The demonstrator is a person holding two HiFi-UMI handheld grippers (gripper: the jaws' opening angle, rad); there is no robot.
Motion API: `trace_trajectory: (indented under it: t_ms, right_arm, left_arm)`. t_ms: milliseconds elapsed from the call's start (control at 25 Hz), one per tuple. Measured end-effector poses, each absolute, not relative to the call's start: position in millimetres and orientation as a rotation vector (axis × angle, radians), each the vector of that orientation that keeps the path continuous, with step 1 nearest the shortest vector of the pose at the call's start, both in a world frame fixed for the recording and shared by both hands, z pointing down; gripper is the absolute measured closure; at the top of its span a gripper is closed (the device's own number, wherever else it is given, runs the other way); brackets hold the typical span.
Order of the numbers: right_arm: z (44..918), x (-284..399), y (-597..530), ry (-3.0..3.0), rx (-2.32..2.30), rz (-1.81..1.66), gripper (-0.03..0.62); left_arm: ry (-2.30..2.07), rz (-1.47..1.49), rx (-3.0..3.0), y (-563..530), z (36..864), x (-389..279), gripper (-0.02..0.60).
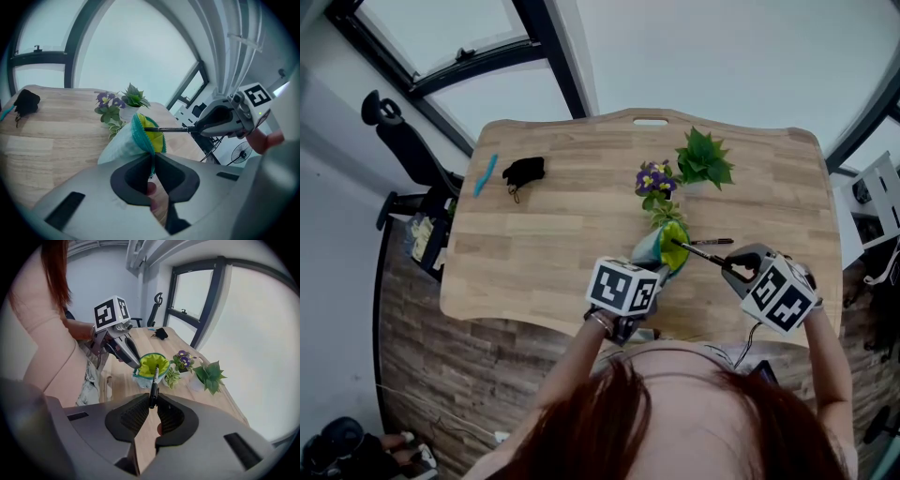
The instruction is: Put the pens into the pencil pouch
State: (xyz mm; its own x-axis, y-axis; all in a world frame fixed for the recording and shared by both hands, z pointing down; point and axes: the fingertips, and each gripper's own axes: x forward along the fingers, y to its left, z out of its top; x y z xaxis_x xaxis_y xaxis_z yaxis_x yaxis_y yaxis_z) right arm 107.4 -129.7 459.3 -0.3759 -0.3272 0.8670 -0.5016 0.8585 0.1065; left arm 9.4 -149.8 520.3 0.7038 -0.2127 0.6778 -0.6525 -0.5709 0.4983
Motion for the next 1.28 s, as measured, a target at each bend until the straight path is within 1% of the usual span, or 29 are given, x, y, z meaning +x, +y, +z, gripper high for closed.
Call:
trace_trajectory:
  t_ms: [640,1280]
  right_arm:
    - [477,97,-136,-1.875,0.367,0.118,0.545]
    - [506,73,-148,-1.911,0.308,0.176,0.545]
  left_arm:
    - [-0.558,0.878,2.210,-132,519,25,0.561]
    - [-0.524,0.924,2.229,-125,522,32,0.561]
